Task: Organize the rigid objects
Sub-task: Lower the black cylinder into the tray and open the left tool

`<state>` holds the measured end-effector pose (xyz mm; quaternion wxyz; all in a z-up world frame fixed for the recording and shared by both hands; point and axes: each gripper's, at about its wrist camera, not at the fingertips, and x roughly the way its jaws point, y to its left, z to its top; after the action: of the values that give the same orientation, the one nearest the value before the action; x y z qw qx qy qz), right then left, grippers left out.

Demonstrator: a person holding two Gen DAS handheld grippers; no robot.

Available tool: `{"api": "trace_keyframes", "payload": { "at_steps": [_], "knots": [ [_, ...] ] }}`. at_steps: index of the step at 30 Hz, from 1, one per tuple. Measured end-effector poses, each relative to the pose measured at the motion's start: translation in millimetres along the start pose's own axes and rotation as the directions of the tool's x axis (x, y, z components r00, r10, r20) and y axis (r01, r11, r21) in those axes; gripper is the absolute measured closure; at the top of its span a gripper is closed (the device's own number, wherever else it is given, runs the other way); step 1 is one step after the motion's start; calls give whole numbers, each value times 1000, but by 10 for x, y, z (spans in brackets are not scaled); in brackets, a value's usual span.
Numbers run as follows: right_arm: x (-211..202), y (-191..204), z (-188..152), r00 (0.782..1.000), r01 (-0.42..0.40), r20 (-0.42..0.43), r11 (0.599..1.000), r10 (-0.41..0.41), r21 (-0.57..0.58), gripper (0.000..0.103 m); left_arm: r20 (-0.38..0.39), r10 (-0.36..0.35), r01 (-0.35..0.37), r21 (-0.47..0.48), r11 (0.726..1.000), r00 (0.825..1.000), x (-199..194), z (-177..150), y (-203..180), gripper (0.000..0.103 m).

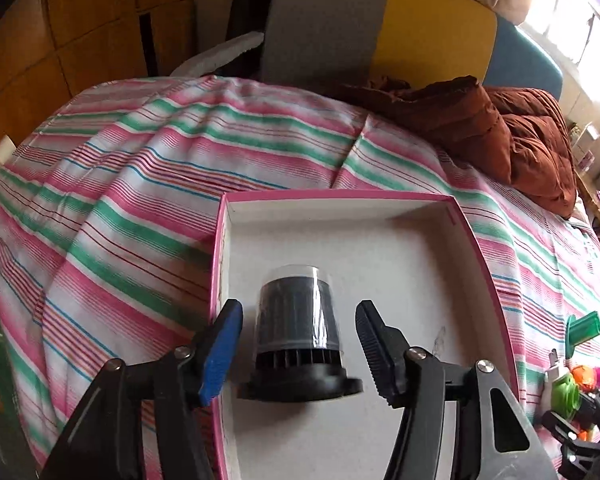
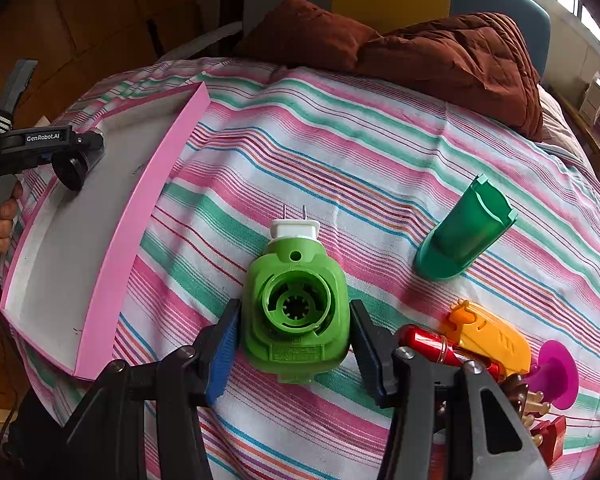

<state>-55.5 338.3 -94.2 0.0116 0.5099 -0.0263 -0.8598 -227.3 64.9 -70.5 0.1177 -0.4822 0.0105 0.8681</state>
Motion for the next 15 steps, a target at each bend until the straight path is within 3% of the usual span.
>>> {"api": "trace_keyframes", "payload": {
  "at_steps": [6, 15],
  "knots": [
    [10, 31, -12, 1000, 15, -2, 1000, -15, -10, 50, 71, 43, -44, 17, 999, 997, -374, -261, -82, 43],
    [11, 39, -23, 1000, 23, 2, 1000, -23, -14, 50, 172, 51, -63, 63, 996, 984, -940, -741, -240, 41]
  ]
}}
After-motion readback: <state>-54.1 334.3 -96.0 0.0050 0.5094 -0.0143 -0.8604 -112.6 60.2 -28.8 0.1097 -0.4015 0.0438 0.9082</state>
